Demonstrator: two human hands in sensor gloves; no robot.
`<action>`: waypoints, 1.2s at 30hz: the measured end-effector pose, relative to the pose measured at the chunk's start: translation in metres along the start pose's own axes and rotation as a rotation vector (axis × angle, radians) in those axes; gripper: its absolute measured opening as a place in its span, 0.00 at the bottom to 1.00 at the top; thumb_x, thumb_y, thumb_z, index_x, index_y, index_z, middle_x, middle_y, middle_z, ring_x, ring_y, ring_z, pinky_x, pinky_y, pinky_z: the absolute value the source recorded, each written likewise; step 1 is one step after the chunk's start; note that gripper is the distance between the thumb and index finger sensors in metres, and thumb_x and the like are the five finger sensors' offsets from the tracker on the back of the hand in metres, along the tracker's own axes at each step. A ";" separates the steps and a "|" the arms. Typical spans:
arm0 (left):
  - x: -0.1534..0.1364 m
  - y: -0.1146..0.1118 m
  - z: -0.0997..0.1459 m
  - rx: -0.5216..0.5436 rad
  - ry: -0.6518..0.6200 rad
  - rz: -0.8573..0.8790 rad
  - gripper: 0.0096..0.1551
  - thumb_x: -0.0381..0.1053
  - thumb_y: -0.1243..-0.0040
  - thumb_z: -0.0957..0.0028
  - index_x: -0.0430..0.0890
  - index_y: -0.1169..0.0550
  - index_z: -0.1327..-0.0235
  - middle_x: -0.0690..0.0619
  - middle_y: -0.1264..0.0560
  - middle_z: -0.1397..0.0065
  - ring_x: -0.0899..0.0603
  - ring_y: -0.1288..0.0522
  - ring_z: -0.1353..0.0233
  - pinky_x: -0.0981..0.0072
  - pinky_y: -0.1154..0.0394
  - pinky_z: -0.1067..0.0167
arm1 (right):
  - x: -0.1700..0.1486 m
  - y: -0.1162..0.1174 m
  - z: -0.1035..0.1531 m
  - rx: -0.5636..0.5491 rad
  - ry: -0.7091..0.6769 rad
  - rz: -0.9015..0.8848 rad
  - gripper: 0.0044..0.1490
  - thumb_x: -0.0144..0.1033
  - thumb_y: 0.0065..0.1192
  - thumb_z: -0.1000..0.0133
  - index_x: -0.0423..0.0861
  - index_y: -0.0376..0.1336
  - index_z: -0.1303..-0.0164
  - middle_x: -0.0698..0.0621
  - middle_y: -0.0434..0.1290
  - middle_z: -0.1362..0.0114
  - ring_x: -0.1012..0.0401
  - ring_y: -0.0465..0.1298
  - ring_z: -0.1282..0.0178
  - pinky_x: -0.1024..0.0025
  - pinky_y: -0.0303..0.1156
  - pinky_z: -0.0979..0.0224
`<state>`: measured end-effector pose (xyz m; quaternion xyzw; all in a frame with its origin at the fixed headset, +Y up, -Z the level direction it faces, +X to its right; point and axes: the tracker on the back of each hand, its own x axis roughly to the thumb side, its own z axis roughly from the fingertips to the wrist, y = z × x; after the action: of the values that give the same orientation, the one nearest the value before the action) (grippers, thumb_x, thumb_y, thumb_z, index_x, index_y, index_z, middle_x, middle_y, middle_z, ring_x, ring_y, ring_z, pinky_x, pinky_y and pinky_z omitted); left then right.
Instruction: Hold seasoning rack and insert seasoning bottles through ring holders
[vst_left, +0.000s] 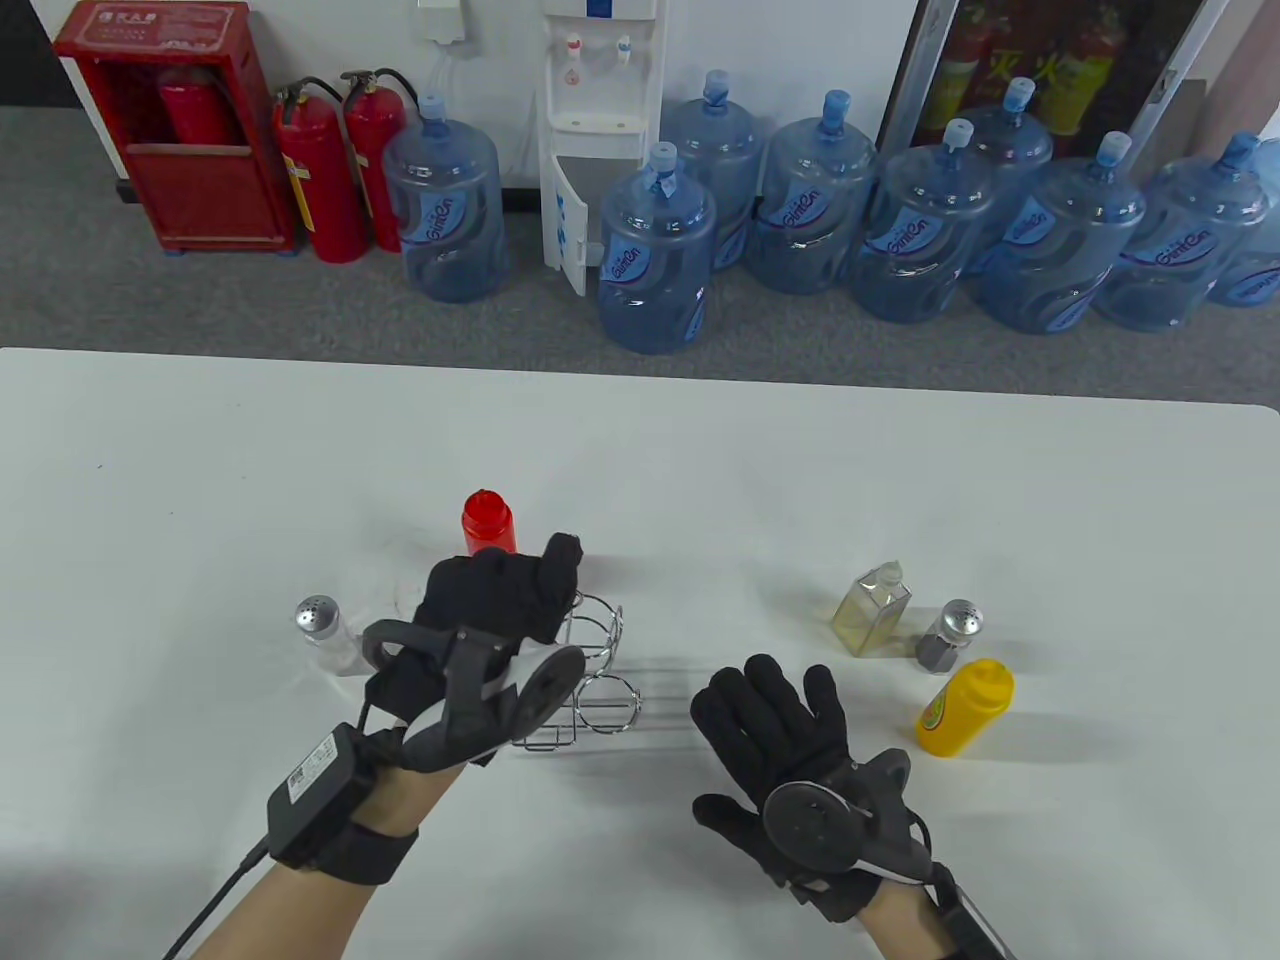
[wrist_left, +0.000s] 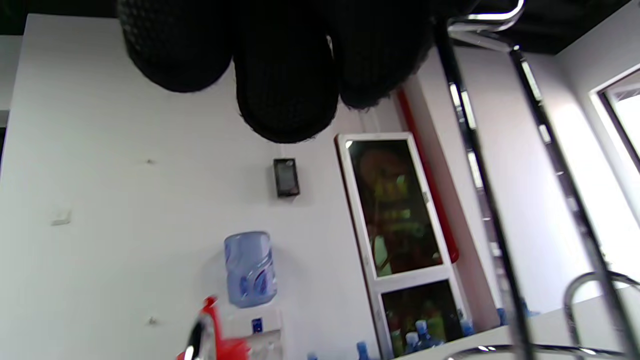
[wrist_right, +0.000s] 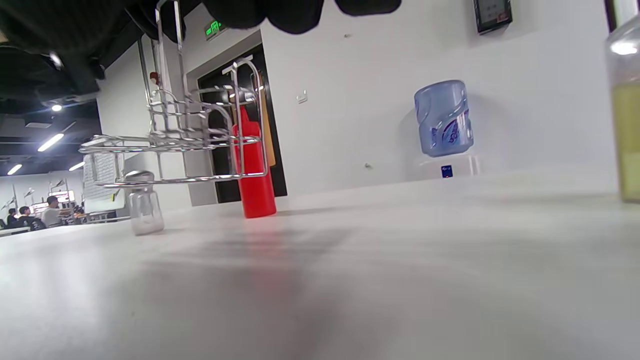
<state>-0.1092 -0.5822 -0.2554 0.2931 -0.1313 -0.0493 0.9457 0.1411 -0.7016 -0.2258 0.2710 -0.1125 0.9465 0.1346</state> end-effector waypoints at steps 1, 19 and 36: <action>0.005 0.003 0.002 0.005 -0.010 0.008 0.24 0.56 0.49 0.51 0.58 0.29 0.40 0.67 0.20 0.61 0.53 0.16 0.46 0.51 0.23 0.44 | -0.001 -0.001 0.000 -0.005 0.003 -0.004 0.56 0.70 0.50 0.57 0.60 0.41 0.20 0.56 0.42 0.14 0.50 0.44 0.12 0.35 0.33 0.20; 0.031 -0.009 0.051 0.012 -0.071 0.133 0.24 0.56 0.49 0.51 0.57 0.28 0.40 0.68 0.19 0.62 0.53 0.15 0.47 0.52 0.22 0.45 | 0.000 -0.014 -0.001 -0.047 0.002 0.009 0.56 0.70 0.51 0.58 0.60 0.42 0.20 0.56 0.42 0.14 0.50 0.44 0.12 0.35 0.33 0.20; 0.016 -0.015 0.066 0.083 -0.028 0.185 0.24 0.57 0.49 0.50 0.58 0.28 0.40 0.69 0.19 0.61 0.54 0.15 0.46 0.53 0.22 0.45 | -0.074 -0.095 -0.107 0.233 0.463 0.577 0.58 0.69 0.62 0.62 0.56 0.51 0.21 0.53 0.57 0.16 0.49 0.59 0.15 0.36 0.40 0.19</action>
<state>-0.1125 -0.6328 -0.2077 0.3180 -0.1729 0.0395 0.9314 0.1797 -0.5959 -0.3410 0.0208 -0.0424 0.9880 -0.1470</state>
